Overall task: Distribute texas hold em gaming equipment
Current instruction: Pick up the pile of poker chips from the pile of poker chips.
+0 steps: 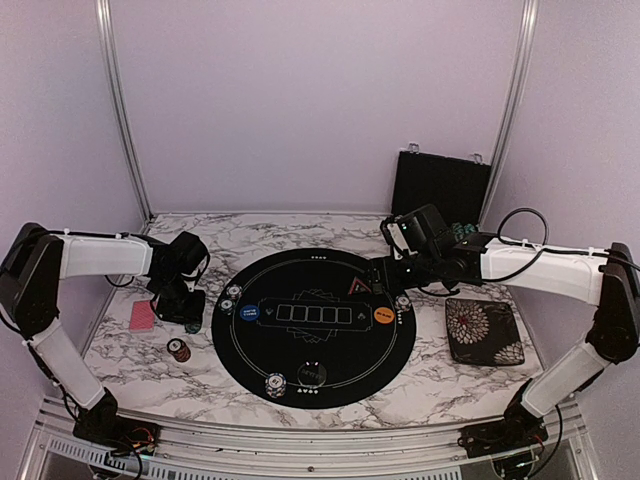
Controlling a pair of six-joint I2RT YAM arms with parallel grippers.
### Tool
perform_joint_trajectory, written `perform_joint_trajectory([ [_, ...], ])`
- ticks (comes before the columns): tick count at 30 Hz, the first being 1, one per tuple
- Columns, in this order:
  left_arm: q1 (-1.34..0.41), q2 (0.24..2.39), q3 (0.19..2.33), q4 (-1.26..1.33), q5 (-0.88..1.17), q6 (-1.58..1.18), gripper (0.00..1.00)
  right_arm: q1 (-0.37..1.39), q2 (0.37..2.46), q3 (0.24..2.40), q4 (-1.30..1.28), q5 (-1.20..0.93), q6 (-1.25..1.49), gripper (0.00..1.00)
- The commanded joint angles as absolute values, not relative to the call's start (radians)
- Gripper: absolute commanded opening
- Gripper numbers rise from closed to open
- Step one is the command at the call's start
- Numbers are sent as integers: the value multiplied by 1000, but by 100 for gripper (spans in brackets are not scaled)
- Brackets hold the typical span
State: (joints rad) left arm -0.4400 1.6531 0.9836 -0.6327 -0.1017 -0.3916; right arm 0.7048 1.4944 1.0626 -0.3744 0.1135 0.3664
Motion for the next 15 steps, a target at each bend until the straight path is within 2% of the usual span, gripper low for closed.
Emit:
perform_joint_trajectory([
  [1,-436,1653,973,-637,-105,-376,46,713,1491,1077,-362,120,378,89],
  [15,-436,1629,987,-662,-121,-374,42,713,1493,1080,-361,115,377,88],
])
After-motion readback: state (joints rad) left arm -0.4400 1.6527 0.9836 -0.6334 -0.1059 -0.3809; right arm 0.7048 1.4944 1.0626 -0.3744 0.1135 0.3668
